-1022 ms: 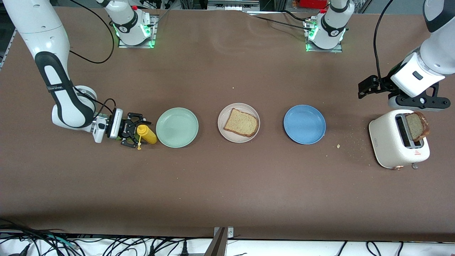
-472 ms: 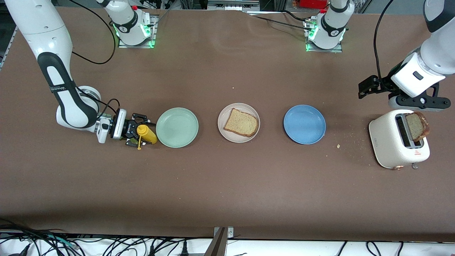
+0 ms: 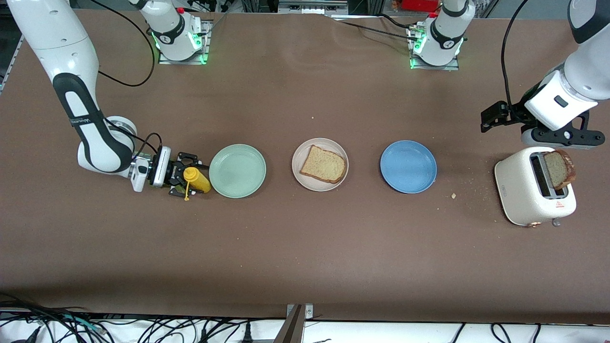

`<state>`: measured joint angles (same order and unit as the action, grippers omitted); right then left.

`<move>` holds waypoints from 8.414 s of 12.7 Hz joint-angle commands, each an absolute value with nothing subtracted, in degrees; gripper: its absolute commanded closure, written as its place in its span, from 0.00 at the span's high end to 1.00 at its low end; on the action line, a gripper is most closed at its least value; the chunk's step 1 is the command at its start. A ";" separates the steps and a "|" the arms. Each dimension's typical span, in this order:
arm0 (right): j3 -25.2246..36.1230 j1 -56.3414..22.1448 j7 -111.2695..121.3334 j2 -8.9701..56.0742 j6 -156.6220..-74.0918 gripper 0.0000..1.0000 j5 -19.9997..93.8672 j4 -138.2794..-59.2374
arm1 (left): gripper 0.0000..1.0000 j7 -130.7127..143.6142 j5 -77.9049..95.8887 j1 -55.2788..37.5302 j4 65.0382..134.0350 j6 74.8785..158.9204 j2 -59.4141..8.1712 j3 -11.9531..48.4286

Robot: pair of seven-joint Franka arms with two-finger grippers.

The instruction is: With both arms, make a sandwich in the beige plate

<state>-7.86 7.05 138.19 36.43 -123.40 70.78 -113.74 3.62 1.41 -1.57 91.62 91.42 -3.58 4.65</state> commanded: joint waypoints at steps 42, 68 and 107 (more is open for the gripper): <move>14.68 -64.07 14.59 58.18 -93.34 0.00 -24.35 -66.09 | 1.00 4.13 0.62 -1.85 92.55 92.46 -2.72 4.57; -14.92 -2.67 75.46 30.58 -106.35 0.00 11.33 -85.34 | 1.00 4.13 0.53 -2.20 91.93 92.29 -3.08 4.66; -22.94 23.38 126.74 56.95 -100.28 1.00 38.06 -85.25 | 1.00 3.96 0.53 -2.20 91.93 92.29 -2.99 4.57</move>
<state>-22.40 22.66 125.84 56.28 -100.16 36.96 -85.72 3.67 1.41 -1.78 91.62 91.97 -3.58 4.69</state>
